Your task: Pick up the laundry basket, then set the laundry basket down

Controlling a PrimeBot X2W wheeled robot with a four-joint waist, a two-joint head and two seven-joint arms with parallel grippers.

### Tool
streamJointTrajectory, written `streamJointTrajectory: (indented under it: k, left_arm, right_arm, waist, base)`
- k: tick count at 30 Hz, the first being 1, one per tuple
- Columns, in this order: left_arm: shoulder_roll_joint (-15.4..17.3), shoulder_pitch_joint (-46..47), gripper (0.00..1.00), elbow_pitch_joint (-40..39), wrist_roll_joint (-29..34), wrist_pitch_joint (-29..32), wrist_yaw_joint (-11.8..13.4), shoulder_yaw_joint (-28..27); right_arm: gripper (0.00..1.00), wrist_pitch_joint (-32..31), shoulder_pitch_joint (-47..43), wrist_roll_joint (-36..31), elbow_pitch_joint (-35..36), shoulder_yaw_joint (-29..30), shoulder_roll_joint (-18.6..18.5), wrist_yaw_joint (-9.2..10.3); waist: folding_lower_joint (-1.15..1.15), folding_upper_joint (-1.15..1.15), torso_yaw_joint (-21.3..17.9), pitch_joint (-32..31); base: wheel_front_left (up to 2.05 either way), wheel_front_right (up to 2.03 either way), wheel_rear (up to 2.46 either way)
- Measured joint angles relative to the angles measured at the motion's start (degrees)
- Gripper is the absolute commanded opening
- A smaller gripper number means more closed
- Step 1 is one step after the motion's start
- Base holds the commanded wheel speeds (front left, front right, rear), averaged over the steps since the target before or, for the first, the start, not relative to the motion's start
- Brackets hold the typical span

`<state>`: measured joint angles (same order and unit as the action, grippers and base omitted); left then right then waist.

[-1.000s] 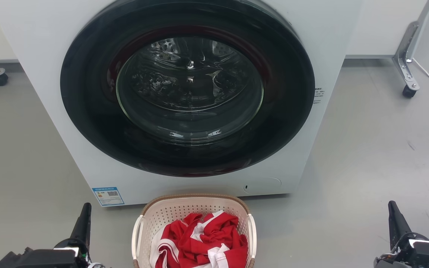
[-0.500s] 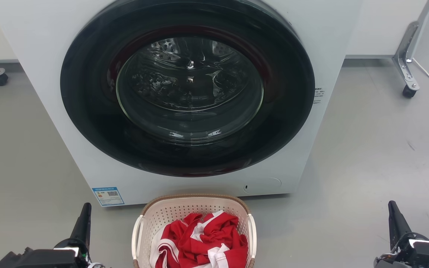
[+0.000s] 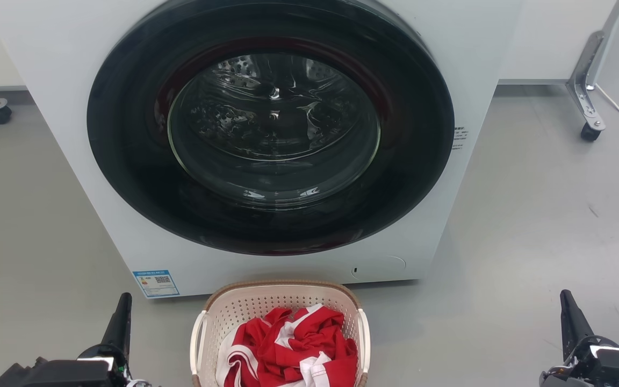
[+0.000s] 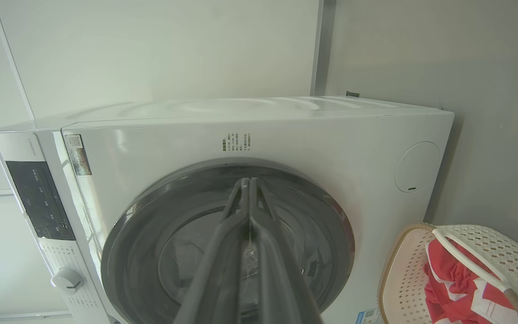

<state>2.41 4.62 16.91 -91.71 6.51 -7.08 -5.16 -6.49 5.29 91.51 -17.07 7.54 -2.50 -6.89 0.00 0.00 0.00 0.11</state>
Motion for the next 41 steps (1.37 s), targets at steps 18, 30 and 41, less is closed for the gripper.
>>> streamJointTrajectory:
  k: [18,30,41]
  left_arm:
    - [0.00,0.00,0.00,-0.02,0.00,0.00,0.00,0.00]
    - [-0.01,0.00,0.00,-0.02,0.00,0.00,0.00,0.00]
    - [-0.01,0.00,0.00,-0.03,0.00,0.00,0.00,0.00]
  right_arm:
    - [0.00,0.00,0.00,0.00,0.01,0.00,0.00,0.00]
    - [0.00,0.00,0.00,0.00,0.02,0.00,0.00,0.00]
    - [0.00,0.00,0.00,0.00,0.02,0.00,0.00,0.00]
  waist:
    - [0.00,0.00,0.00,0.00]
    - [0.00,0.00,0.00,0.00]
    - [0.00,0.00,0.00,0.00]
  base:
    - [0.00,0.00,0.00]
    - [0.00,0.00,0.00]
    - [0.00,0.00,0.00]
